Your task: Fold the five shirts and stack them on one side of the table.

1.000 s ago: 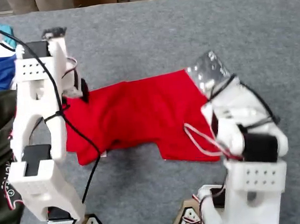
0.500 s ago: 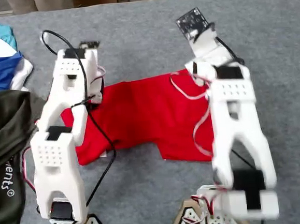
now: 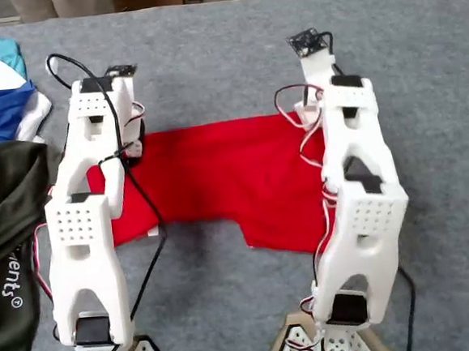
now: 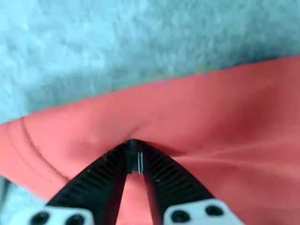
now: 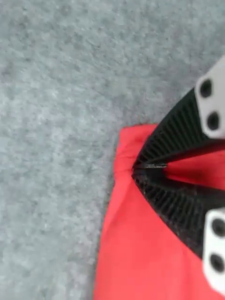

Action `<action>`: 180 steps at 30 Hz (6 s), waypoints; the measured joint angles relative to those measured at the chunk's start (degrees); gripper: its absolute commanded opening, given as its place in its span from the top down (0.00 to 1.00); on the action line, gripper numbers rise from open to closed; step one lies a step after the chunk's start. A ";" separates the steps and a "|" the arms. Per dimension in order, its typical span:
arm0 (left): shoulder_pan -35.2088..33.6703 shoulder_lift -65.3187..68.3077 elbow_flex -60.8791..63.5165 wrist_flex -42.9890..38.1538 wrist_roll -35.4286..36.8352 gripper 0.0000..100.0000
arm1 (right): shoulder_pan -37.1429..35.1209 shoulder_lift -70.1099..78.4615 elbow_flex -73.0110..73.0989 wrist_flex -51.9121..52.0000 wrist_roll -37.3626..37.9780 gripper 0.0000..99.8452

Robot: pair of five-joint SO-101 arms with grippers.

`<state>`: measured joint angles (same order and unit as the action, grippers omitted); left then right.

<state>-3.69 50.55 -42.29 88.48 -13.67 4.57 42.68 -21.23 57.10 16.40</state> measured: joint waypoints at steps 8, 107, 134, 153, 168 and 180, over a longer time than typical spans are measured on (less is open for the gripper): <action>-1.49 3.52 -10.29 -0.09 -5.01 0.98 | 0.18 10.64 -19.16 11.52 0.00 0.98; -6.77 -83.16 63.82 8.26 3.69 0.98 | -24.97 -104.79 87.65 16.70 30.42 0.90; -13.80 -78.68 66.99 7.74 0.26 0.98 | -25.93 -69.63 86.59 3.60 31.30 0.84; -14.68 -78.68 66.99 7.91 -0.62 0.98 | -25.23 -57.93 80.00 4.31 34.73 0.97; -18.46 -78.68 66.99 7.91 -2.37 0.98 | -20.48 -56.88 75.96 4.48 34.81 0.99; -18.64 -78.68 66.99 7.91 -2.37 0.98 | -20.40 -56.70 70.59 10.20 37.45 0.82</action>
<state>-22.33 -28.13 24.70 96.40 -16.04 -15.82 -14.02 49.36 67.30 53.85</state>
